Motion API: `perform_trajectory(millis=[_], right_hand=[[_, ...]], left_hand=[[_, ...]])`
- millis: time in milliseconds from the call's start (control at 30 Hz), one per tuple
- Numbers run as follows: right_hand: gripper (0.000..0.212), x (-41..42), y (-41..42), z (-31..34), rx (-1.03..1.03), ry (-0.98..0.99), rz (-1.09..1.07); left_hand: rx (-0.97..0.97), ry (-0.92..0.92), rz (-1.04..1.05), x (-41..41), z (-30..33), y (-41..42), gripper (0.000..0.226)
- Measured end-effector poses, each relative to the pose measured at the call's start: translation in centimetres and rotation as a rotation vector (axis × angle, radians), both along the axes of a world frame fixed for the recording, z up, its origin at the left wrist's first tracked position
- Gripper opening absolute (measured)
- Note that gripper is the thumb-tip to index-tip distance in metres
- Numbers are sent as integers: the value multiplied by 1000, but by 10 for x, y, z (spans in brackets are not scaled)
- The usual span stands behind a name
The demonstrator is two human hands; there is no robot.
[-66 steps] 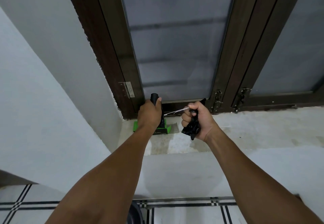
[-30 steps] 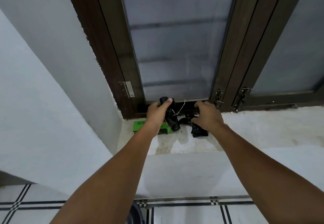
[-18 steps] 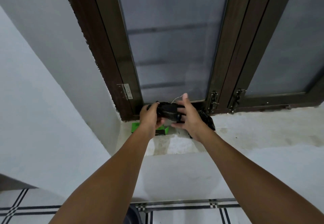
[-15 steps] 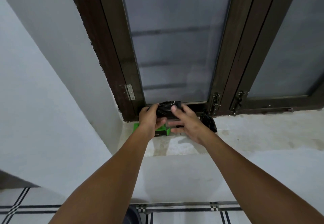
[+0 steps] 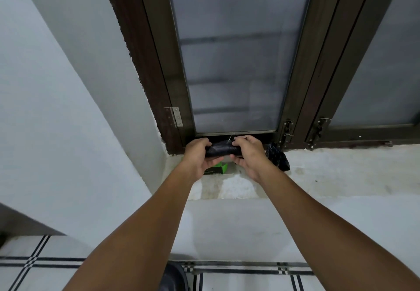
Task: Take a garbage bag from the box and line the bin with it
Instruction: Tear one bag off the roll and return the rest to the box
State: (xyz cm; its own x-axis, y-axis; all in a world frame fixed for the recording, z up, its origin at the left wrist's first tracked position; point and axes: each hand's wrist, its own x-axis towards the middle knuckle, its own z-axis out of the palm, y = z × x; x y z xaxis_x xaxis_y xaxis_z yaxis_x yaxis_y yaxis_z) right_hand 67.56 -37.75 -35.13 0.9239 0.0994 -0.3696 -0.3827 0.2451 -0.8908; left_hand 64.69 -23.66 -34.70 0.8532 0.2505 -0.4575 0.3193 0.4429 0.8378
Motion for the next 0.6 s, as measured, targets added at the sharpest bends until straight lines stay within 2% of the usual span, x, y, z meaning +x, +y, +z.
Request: perform_trajectory(millis=[67, 133, 233, 300, 367, 467, 533, 600], right_hand=[[7, 0, -1, -1, 0, 34, 36], [21, 0, -4, -3, 9, 58, 92], [31, 1, -6, -5, 6, 28, 64], [25, 3, -7, -8, -20, -9, -3], [18, 6, -9, -12, -80, -35, -76], [10, 10, -17, -18, -195, -87, -149], [10, 11, -21, -20, -252, -124, -165], [11, 11, -23, -22, -307, -156, -174]], left_hand=[[-3, -6, 22, 0, -1, -1, 16], [11, -10, 16, 1, -3, 0, 18], [122, -27, -28, 4, -7, 1, 18], [375, -54, -25, 7, -13, 4, 16], [716, -105, -36, 8, -19, 10, 22], [1297, -144, -288, 5, -28, 27, 23], [1682, -54, -541, 2, -34, 36, 52], [1858, 43, -682, 0, -41, 41, 80]])
